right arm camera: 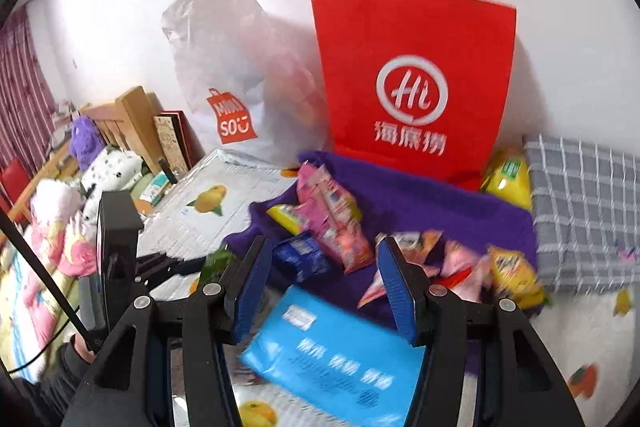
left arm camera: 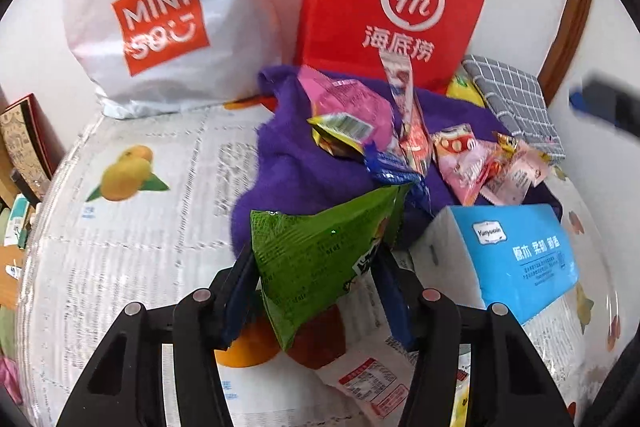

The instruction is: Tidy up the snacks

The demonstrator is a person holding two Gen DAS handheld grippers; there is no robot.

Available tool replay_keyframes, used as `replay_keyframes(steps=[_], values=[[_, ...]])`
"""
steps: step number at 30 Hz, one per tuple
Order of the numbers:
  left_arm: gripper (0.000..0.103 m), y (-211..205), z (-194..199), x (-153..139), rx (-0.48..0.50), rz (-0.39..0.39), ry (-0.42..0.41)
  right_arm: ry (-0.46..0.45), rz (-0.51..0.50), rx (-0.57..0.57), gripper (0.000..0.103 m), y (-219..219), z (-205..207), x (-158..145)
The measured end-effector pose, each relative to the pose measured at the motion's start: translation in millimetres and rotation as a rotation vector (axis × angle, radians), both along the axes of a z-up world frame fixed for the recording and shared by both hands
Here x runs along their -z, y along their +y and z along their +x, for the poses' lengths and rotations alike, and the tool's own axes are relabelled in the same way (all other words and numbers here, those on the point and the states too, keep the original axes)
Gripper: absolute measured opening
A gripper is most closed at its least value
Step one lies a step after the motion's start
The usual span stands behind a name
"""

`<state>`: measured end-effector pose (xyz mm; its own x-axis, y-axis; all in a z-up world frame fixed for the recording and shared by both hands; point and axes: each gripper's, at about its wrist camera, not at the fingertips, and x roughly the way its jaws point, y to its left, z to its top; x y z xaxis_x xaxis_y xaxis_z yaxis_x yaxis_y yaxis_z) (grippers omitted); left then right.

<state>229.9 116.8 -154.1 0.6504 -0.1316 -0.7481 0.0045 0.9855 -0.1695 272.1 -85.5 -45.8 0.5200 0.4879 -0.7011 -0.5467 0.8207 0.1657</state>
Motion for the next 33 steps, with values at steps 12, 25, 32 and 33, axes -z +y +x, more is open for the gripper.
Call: replay_keyframes(steps=[12,25,32,33], values=[[0.054,14,-6,-12,-0.056,-0.021,-0.036,0.129,0.006,0.055,0.055,22,-74,55],[0.054,36,-9,-18,-0.124,-0.047,-0.049,0.146,-0.062,-0.037,0.042,75,-100,102],[0.054,43,-10,-21,-0.137,-0.074,-0.054,0.124,-0.144,-0.003,0.041,91,-92,121],[0.054,42,-10,-21,-0.135,-0.072,-0.054,0.119,-0.145,-0.005,0.039,92,-92,123]])
